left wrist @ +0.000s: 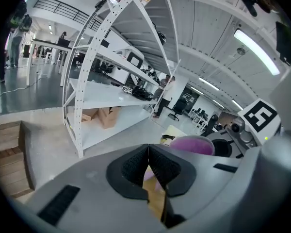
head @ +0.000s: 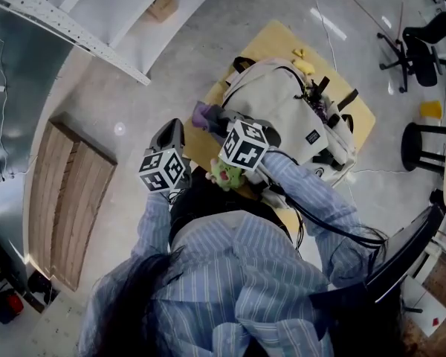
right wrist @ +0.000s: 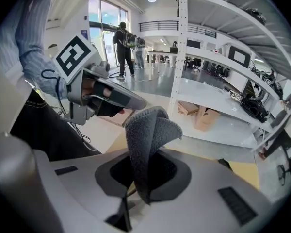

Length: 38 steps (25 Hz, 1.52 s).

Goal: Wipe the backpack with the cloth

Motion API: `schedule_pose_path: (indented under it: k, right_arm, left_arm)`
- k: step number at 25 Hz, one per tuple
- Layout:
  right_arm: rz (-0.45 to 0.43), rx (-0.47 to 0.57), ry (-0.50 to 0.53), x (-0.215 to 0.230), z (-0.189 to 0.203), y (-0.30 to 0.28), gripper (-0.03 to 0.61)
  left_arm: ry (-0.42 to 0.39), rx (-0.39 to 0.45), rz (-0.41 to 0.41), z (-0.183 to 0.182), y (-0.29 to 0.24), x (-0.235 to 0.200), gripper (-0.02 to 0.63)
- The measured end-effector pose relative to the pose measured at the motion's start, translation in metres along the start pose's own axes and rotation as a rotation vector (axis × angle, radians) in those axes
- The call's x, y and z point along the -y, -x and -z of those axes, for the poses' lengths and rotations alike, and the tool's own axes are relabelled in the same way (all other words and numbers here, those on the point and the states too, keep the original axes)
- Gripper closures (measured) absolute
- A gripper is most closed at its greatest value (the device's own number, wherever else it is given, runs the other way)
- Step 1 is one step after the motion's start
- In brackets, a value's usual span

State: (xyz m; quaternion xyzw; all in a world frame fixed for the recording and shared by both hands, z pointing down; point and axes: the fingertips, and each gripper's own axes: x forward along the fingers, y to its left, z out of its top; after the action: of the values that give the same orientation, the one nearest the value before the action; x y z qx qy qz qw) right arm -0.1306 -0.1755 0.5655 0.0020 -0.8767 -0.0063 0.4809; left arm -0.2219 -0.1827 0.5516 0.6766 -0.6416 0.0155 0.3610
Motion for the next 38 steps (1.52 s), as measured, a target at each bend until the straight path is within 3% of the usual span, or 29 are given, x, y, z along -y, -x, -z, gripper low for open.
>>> schedule_pose_path:
  k: [5,10,17,24,32,38]
  right_arm:
    - [-0.046,-0.003,0.014,-0.031,0.001,-0.001,0.537]
    - [-0.011,-0.017,-0.009,-0.019,0.011,0.000,0.537]
    - [0.093,-0.018,-0.124,0.044,0.037,0.024,0.537]
    - [0.251,-0.015,-0.230,0.130,0.070,0.064,0.537]
    - [0.430,-0.070,-0.384,0.205,0.139,0.116,0.537]
    - [0.533,-0.083,-0.552,0.236,0.195,0.147,0.537]
  left_arm:
    - [0.002,0.016,-0.014,-0.001,0.009,-0.003,0.609]
    - [-0.003,0.013,-0.004,0.004,0.012,0.002,0.609]
    - [-0.023,-0.021,0.055,0.015,0.012,0.029,0.609]
    - [-0.044,-0.049,0.094,0.023,0.006,0.041,0.609]
    - [-0.070,-0.061,0.123,0.020,-0.005,0.052,0.609]
    - [-0.084,-0.070,0.133,0.020,-0.008,0.058,0.609]
